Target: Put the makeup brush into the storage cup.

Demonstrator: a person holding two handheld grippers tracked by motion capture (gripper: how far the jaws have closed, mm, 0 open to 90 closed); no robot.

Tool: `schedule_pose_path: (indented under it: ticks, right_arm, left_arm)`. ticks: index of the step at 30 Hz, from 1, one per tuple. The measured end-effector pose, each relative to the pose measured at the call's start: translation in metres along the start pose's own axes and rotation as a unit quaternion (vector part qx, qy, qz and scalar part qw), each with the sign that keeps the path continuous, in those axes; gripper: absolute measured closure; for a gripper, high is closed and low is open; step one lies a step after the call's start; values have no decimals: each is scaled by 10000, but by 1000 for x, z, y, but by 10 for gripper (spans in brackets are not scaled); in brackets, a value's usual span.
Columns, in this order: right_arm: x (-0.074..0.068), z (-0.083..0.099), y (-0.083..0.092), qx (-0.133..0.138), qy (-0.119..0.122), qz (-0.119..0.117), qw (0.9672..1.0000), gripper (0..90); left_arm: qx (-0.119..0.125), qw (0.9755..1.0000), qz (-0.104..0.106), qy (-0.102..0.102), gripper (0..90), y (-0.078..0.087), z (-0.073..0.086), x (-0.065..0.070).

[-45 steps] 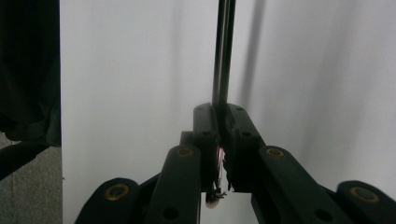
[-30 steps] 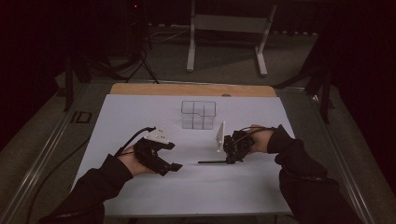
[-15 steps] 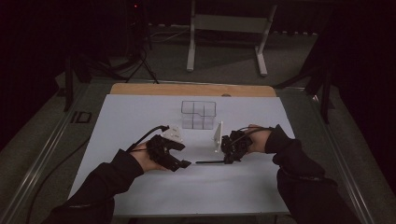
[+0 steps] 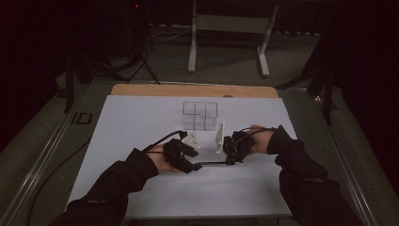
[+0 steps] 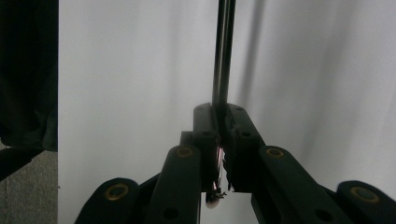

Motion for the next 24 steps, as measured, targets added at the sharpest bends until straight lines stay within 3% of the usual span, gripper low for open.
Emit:
schedule_pose_path:
  ticks: [5,13,21,24]
  right_arm:
    - [-2,0,1,-1,52,-4,10000,840]
    - [-4,-3,2,31,88,9,10000,840]
    - [-3,-5,2,34,111,20,9999,840]
    - [-2,-4,2,20,97,23,9999,840]
  left_arm:
    - [-147,9997,106,-159,569,-11,-2,1]
    - [-214,9993,229,-224,681,-24,-3,4]
    - [-298,9989,252,-243,826,-30,-3,4]
    - [-383,9986,226,-287,834,-32,-2,4]
Point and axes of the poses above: each handheld gripper's, and its own axes: y roughly backward along the jaws, z roughly out of its underside, x roughly to its right, the point moved 9 cm from there along -y, roughly forward along the jaws, and after that the axes turned 4 degrees about -y, right-handed, at the moved point
